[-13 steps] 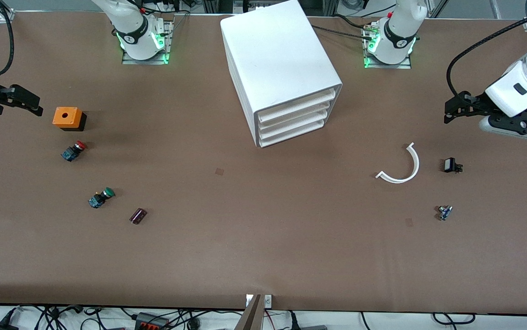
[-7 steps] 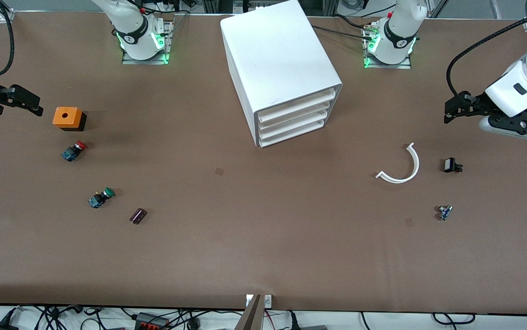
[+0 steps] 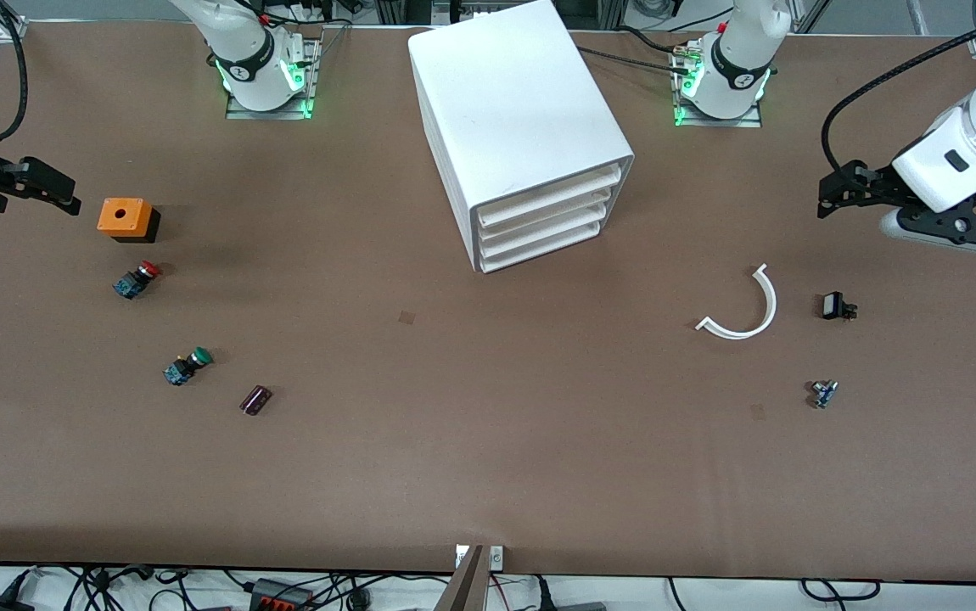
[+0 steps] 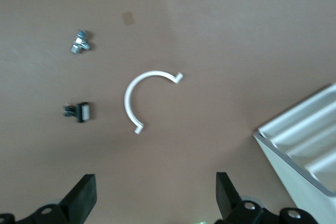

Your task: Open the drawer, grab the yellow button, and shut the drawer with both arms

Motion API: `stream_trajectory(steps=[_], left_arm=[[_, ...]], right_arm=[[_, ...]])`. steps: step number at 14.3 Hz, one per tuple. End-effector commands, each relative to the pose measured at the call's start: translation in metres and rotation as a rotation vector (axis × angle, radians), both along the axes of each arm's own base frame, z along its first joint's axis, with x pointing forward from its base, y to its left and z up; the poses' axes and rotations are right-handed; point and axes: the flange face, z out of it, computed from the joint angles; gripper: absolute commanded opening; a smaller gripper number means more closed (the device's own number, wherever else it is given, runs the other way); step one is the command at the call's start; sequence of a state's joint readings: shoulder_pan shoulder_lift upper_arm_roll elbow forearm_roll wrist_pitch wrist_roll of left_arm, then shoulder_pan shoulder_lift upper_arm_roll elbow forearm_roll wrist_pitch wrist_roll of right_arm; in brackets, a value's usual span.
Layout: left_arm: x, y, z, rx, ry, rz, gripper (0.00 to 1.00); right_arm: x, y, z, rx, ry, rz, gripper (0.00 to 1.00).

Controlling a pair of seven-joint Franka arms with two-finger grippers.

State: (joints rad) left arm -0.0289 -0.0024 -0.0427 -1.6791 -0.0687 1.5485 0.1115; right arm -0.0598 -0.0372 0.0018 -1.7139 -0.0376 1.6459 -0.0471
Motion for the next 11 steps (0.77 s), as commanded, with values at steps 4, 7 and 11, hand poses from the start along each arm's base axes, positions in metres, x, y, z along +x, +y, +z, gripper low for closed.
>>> stream_trajectory(steps=[4, 7, 11], left_arm=[[-0.016, -0.059, -0.045, -0.163, 0.344, -0.095, 1.00], [-0.012, -0.091, -0.068, -0.368, 0.419, -0.134, 1.00], [0.009, -0.113, -0.138, -0.685, 0.377, -0.228, 1.00]], right_arm=[[0.004, 0.024, -0.012, 0.001, 0.016, 0.040, 1.00], [0.019, 0.045, -0.017, 0.036, -0.003, 0.061, 1.00], [0.036, 0.053, -0.023, 0.074, -0.014, 0.058, 1.00]])
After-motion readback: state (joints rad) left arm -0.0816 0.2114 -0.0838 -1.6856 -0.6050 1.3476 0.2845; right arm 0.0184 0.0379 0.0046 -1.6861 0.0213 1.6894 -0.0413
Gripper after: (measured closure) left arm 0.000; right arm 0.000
